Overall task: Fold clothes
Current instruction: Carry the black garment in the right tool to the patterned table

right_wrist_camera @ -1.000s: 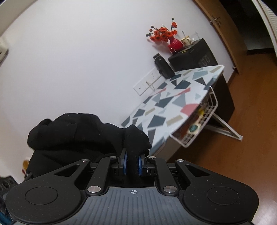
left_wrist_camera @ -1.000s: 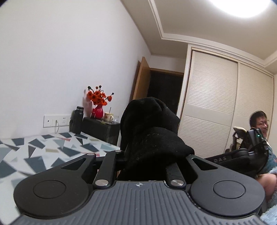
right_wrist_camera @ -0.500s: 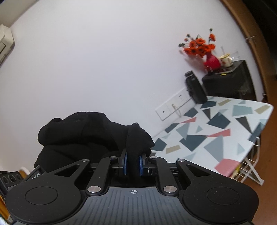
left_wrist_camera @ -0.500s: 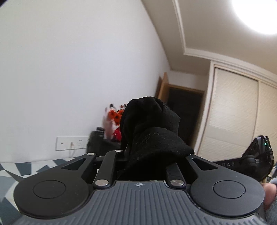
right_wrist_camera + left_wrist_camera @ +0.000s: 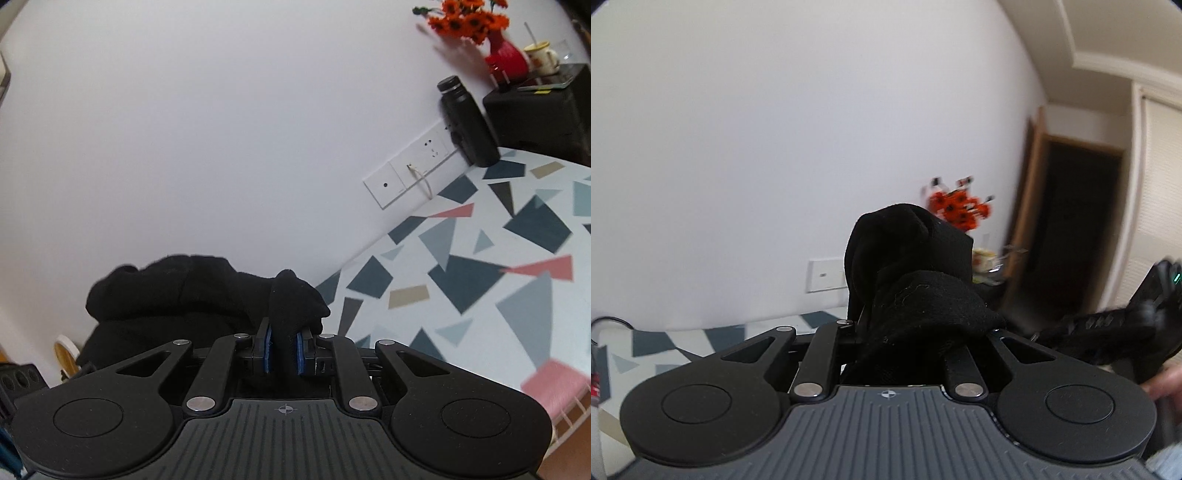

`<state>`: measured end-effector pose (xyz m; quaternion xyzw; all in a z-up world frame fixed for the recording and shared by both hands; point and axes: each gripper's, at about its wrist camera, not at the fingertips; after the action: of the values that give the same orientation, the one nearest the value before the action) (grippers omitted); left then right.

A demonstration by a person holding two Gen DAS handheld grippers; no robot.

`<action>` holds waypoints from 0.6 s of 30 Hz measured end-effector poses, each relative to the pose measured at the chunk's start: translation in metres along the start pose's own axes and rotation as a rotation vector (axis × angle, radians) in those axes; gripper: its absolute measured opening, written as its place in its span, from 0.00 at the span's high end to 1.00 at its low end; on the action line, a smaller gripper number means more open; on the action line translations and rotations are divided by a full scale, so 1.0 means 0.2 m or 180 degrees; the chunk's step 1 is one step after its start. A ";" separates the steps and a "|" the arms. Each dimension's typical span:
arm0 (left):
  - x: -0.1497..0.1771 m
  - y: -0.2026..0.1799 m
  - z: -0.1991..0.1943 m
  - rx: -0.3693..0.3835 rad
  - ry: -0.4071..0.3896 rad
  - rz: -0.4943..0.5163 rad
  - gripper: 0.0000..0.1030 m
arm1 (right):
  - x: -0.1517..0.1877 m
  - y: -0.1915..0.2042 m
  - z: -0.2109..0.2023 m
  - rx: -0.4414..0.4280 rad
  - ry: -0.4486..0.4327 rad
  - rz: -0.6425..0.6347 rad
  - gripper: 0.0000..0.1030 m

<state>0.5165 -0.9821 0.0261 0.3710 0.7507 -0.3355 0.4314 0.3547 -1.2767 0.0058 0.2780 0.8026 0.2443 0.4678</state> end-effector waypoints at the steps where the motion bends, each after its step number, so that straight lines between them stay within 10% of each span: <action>1: 0.00 -0.02 0.06 -0.0062 0.0051 -0.0025 0.86 | -0.05 -0.06 0.02 0.0021 0.0009 -0.0010 0.88; 10: 0.05 -0.21 0.83 -0.0448 0.0726 -0.0290 0.86 | -0.51 -0.59 0.21 0.0278 0.0097 -0.0157 0.89; 18: 0.31 -0.24 1.40 -0.0810 0.1454 -0.0626 0.86 | -0.59 -1.09 0.43 0.0753 0.0510 -0.0017 0.89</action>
<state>0.5653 -1.2210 -0.1344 0.3052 0.8970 -0.1865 0.2596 0.4309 -1.5024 -0.1015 0.3086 0.8613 0.1682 0.3669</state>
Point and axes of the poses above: each gripper's, at about its wrist camera, not at the fingertips, and z roughly the way its jaws point, y to its left, x to its underside, and after that the axes turned 10 degrees about y, right-handed
